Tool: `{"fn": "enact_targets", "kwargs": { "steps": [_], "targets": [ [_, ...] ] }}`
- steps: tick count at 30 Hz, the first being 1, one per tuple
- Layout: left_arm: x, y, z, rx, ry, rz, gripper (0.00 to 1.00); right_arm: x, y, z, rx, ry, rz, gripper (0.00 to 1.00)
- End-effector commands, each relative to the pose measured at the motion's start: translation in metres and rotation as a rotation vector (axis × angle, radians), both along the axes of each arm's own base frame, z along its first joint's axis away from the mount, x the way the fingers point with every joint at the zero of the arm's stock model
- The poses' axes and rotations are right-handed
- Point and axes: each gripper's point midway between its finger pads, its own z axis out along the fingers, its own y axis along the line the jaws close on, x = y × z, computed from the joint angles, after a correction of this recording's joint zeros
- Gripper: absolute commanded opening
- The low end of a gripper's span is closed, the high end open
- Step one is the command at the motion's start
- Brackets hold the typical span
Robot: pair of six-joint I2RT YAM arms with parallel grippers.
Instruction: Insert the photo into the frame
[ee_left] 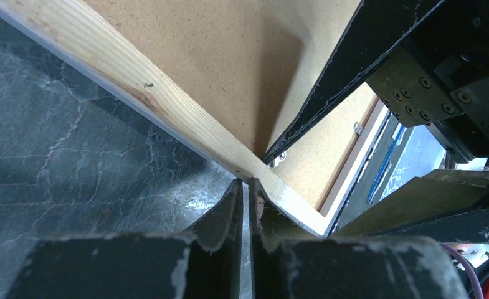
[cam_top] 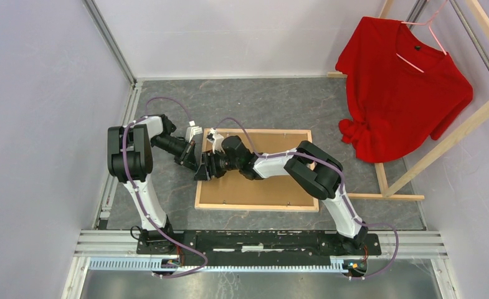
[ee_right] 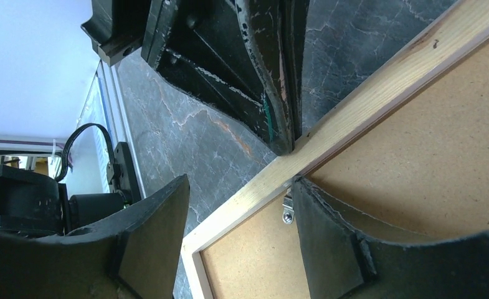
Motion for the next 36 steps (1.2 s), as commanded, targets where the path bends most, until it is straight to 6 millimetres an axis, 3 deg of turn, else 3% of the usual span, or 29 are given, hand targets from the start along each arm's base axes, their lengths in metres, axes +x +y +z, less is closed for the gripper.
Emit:
{"fn": "enact_targets", "kwargs": {
  "steps": [1, 6, 14, 26, 36],
  "targets": [
    [0.013, -0.001, -0.004, -0.001, -0.053, -0.008, 0.11, -0.031, 0.006, -0.018, -0.021, 0.059, 0.1, 0.67],
    [0.013, -0.001, -0.005, -0.001, -0.049, -0.008, 0.11, -0.027, 0.006, -0.01, -0.016, 0.036, 0.098, 0.68],
    [0.011, 0.0, -0.005, 0.004, -0.05, -0.011, 0.1, 0.026, -0.021, 0.024, 0.016, -0.052, -0.017, 0.7],
    [0.011, -0.001, -0.005, -0.002, -0.047, -0.009, 0.1, -0.008, -0.016, -0.016, -0.084, 0.007, 0.135, 0.69],
    [0.012, -0.001, -0.005, -0.002, -0.046, -0.007, 0.09, -0.012, -0.014, -0.023, -0.13, 0.002, 0.18, 0.67]
  ]
}}
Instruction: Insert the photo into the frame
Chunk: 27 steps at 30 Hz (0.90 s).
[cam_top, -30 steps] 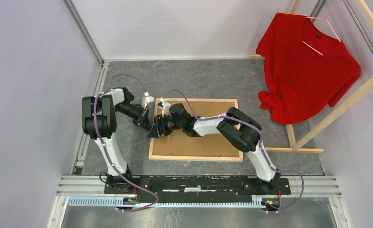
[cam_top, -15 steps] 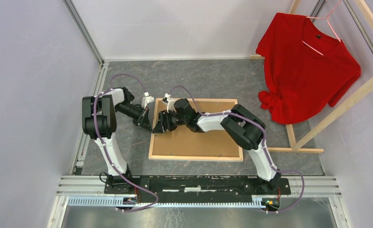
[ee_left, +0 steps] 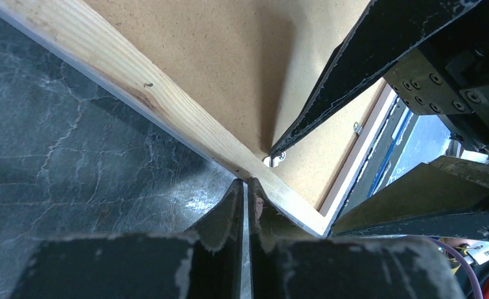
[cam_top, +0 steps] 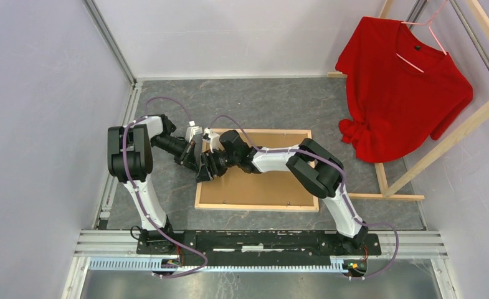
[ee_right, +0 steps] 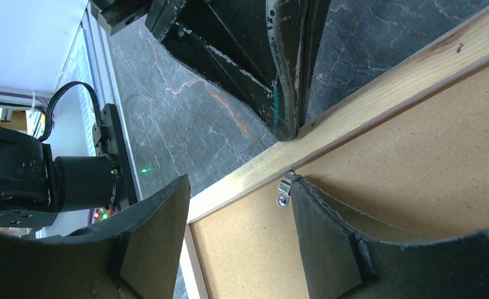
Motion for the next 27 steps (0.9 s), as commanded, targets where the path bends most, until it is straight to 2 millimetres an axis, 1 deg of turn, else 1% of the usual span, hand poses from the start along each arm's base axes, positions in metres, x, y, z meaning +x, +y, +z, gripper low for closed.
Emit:
{"fn": "enact_targets", "kwargs": {
  "steps": [1, 11, 16, 24, 27],
  "targets": [
    [0.012, -0.002, -0.005, -0.002, -0.049, -0.009, 0.09, -0.011, -0.005, -0.023, -0.073, 0.037, 0.044, 0.67],
    [0.013, -0.002, -0.005, -0.002, -0.05, -0.009, 0.09, -0.026, 0.001, -0.03, -0.073, 0.089, 0.083, 0.66],
    [0.013, -0.002, -0.005, -0.002, -0.05, -0.013, 0.08, -0.029, 0.003, -0.028, -0.055, 0.112, 0.081, 0.64],
    [0.013, -0.003, -0.006, -0.005, -0.052, -0.016, 0.08, -0.039, 0.005, -0.021, -0.022, 0.158, 0.101, 0.63],
    [0.013, -0.004, -0.006, -0.004, -0.052, -0.018, 0.08, -0.04, 0.005, -0.019, -0.019, 0.163, 0.109, 0.62]
  ]
}}
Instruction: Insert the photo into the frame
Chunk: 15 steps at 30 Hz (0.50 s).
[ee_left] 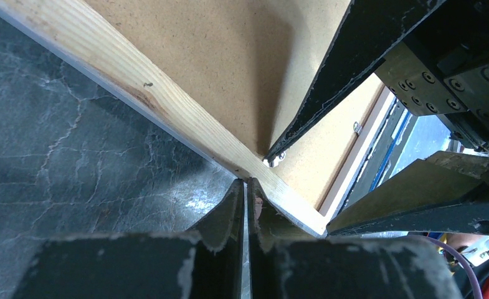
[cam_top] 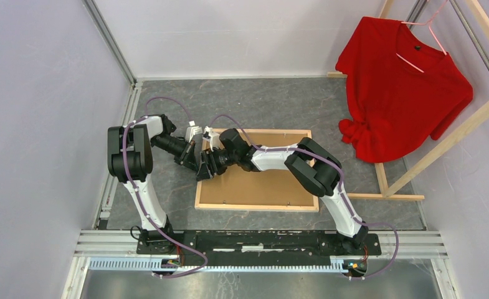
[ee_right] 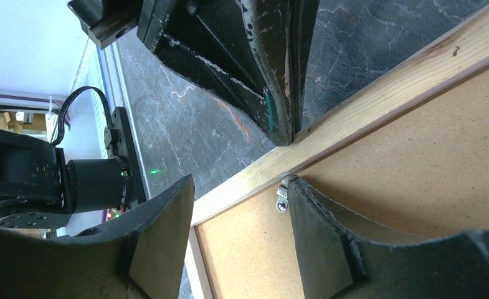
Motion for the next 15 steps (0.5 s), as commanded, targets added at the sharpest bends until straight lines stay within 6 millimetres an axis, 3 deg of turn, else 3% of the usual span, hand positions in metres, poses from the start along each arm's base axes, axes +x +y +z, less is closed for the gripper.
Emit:
{"fn": "enact_targets", "kwargs": {
  "steps": [1, 4, 10, 15],
  "targets": [
    [0.013, -0.004, -0.006, -0.005, -0.051, -0.017, 0.08, -0.041, 0.002, -0.018, -0.022, 0.105, 0.105, 0.63],
    [0.013, -0.004, -0.006, -0.004, -0.052, -0.018, 0.08, -0.036, 0.0, -0.019, -0.038, 0.093, 0.108, 0.63],
    [0.011, -0.003, -0.006, -0.003, -0.055, -0.025, 0.07, 0.018, -0.025, -0.017, -0.057, 0.002, -0.041, 0.65],
    [0.01, -0.003, -0.005, -0.005, -0.051, -0.027, 0.07, 0.015, -0.03, -0.026, -0.094, -0.003, -0.031, 0.65]
  ]
}}
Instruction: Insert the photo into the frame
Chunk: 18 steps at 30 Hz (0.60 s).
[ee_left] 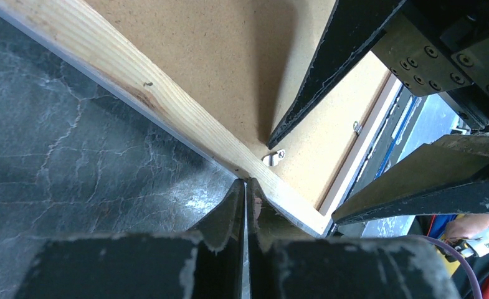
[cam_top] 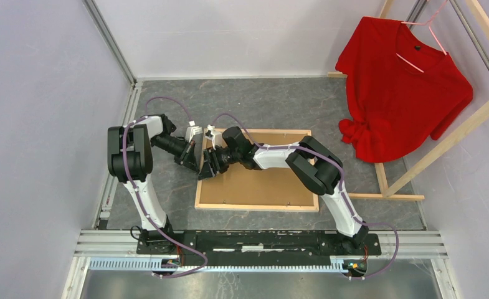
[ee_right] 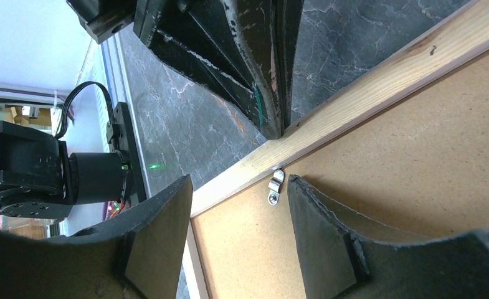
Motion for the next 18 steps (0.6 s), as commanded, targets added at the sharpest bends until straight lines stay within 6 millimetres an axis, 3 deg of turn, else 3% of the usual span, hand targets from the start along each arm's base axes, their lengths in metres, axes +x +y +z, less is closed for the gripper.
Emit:
{"fn": "enact_targets", "kwargs": {
  "steps": [1, 10, 18],
  "targets": [
    [0.01, -0.003, -0.006, -0.007, -0.051, -0.026, 0.07, -0.002, -0.019, -0.026, -0.101, -0.001, -0.017, 0.65],
    [0.01, -0.003, -0.006, -0.007, -0.049, -0.027, 0.07, -0.051, -0.007, -0.037, -0.133, 0.012, 0.123, 0.63],
    [0.011, -0.003, -0.007, -0.006, -0.049, -0.027, 0.07, -0.055, -0.002, -0.025, -0.098, 0.03, 0.145, 0.63]
  ]
}}
